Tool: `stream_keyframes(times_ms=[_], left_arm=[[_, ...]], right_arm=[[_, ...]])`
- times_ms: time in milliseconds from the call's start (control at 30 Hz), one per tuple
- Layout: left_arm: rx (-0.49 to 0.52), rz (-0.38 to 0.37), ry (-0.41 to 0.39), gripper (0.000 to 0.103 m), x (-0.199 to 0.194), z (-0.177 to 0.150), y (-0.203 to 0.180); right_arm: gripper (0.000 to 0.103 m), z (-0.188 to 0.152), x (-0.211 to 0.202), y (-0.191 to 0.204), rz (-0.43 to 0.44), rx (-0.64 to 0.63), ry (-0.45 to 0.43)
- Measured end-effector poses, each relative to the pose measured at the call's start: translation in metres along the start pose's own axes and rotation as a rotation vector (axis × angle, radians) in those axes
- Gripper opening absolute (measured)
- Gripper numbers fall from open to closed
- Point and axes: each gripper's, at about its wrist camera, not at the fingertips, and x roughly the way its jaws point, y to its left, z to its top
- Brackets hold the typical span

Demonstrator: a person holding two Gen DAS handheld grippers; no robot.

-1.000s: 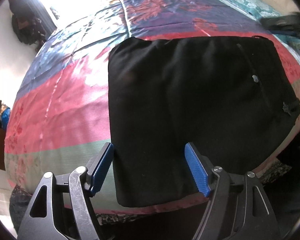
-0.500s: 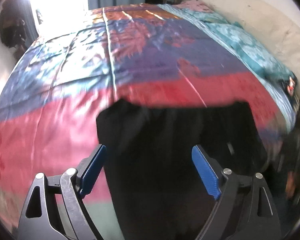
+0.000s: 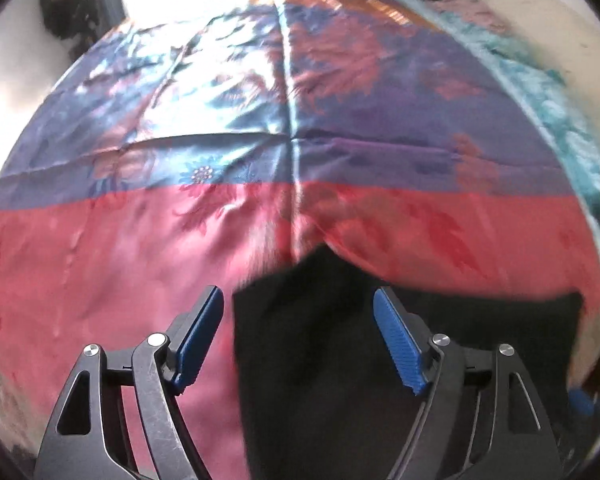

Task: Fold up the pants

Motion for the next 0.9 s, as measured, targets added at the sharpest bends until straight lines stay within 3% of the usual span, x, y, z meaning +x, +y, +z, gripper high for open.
stream_keyframes(times_ms=[100,200,267,333,467,567,633,767,867,900], left_arm=[[0.037,-0.071,-0.040,0.092,-0.043,-0.046,-0.003],[0.077,-0.121,-0.022,0.094,-0.052,-0.092,-0.014],[0.132,-0.089,0.017,0.094,-0.039,-0.112,-0.025],[0.174,-0.007,0.055,0.090,-0.029,-0.128,-0.029],[0.101,-0.057,0.008,0.091,-0.052,-0.128,-0.018],[0.084,-0.026,-0.032,0.093,-0.064,-0.120,-0.007],[0.068,-0.017,-0.039,0.094,-0.065,-0.116,0.003],[-0.030,-0.048,-0.007,0.095,-0.059,-0.110,0.042],[-0.194,-0.200,0.071,0.095,-0.038,-0.104,0.083],[-0.246,-0.283,0.119,0.094,-0.024,-0.103,0.093]], right_arm=[[0.060,-0.004,-0.023,0.014,0.004,-0.049,-0.031],[0.063,-0.014,-0.010,0.025,-0.022,-0.087,0.027],[0.064,-0.021,0.006,0.027,-0.058,-0.096,0.079],[0.067,-0.021,0.003,0.032,-0.088,-0.105,0.056],[0.075,-0.015,-0.003,0.040,-0.136,-0.115,0.075],[0.083,-0.016,-0.011,0.039,-0.172,-0.100,0.064],[0.083,-0.016,-0.014,0.034,-0.167,-0.081,0.061],[0.083,-0.012,-0.022,0.001,-0.034,0.043,0.037],[0.083,-0.006,-0.022,-0.061,0.182,0.262,-0.006],[0.083,-0.004,-0.016,-0.084,0.255,0.339,-0.005]])
